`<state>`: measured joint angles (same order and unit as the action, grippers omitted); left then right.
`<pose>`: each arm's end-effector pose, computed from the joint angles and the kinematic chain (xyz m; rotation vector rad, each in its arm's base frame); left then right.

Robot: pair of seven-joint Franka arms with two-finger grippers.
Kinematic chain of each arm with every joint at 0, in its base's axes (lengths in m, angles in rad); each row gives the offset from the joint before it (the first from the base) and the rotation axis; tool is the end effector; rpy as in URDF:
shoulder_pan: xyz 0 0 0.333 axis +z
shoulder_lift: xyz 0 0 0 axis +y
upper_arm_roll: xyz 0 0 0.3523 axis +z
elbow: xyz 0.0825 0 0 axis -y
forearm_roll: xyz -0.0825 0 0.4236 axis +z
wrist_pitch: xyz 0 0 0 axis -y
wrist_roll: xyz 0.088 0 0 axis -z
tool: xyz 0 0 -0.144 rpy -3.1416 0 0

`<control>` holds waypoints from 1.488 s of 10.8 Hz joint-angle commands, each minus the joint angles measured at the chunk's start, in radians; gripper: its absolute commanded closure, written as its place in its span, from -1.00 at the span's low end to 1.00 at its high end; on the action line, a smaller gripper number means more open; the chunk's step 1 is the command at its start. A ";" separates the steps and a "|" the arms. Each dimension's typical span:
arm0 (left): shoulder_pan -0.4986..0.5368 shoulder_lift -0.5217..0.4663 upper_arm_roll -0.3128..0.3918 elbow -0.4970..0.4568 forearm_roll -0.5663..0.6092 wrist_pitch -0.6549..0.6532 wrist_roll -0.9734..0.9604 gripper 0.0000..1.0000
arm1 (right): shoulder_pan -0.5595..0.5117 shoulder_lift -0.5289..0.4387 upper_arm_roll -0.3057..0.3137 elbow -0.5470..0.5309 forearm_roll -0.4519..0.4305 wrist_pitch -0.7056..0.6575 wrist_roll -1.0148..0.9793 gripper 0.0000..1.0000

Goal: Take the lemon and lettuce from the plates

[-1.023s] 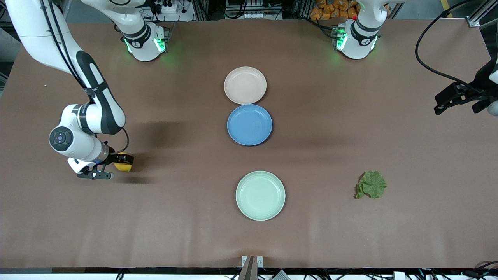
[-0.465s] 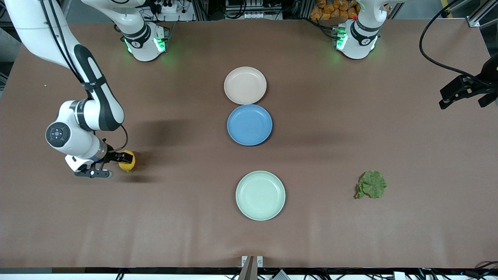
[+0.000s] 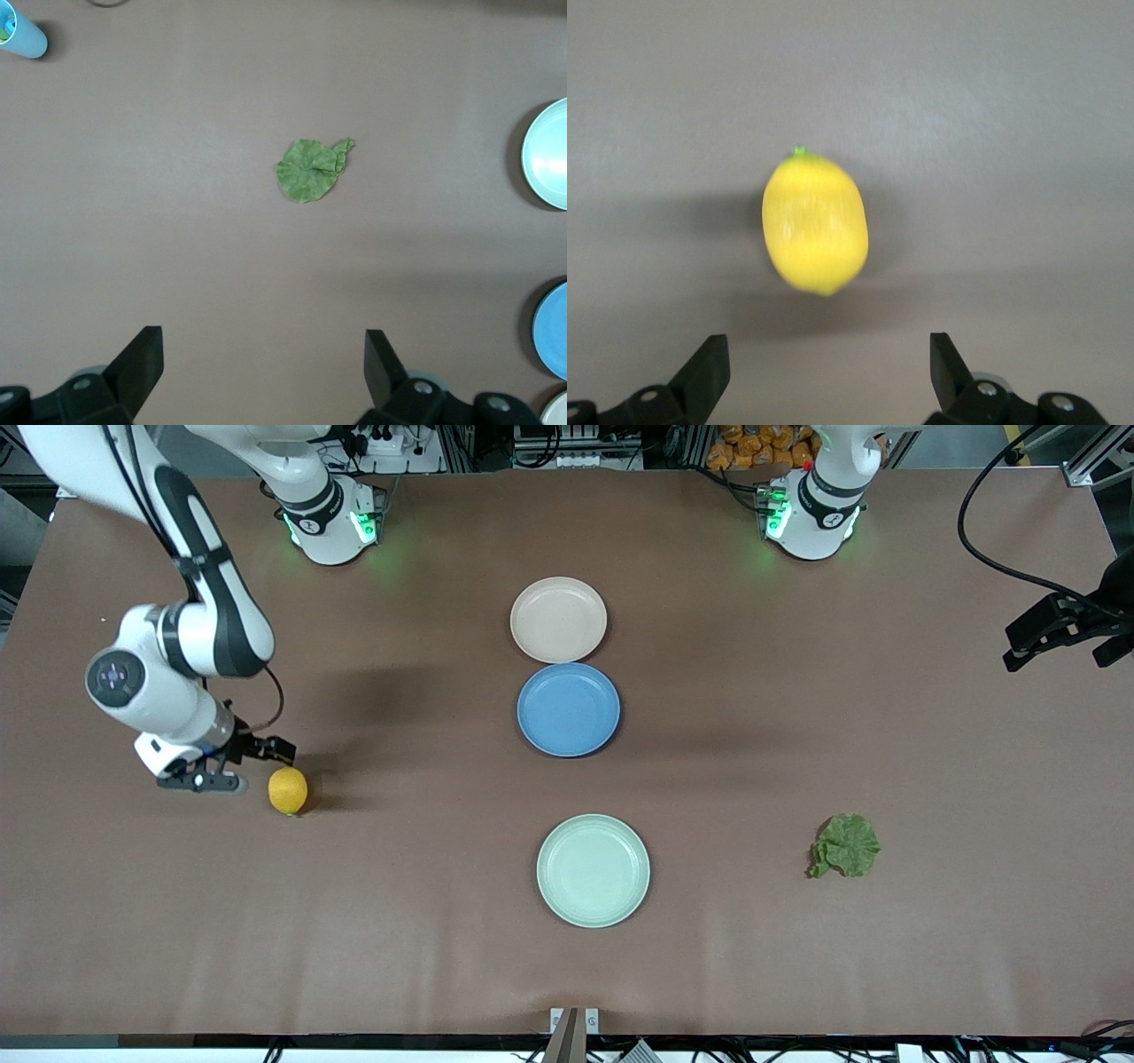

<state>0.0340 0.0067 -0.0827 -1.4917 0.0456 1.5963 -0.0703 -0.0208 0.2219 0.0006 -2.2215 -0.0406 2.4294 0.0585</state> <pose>0.6026 -0.0227 0.6631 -3.0984 -0.0352 -0.1557 0.5794 -0.0128 0.2419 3.1142 -0.0744 -0.0210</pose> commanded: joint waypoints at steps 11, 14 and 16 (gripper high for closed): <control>0.018 -0.034 -0.009 -0.047 -0.040 -0.050 0.058 -1.00 | -0.024 -0.306 0.009 -0.004 -0.006 -0.149 -0.011 -1.00; 0.018 -0.030 -0.008 -0.039 -0.036 -0.044 0.057 -1.00 | -0.021 -0.303 0.009 0.231 0.044 -0.508 0.000 -1.00; 0.018 -0.024 -0.008 -0.032 -0.033 -0.042 0.058 -1.00 | -0.018 -0.297 0.010 0.375 0.047 -0.683 0.000 -1.00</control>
<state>0.0389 0.0030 -0.0845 -1.5089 0.0296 1.5521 -0.0179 -0.0279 -0.0872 -0.0003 -1.9914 -0.0149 1.9077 0.0527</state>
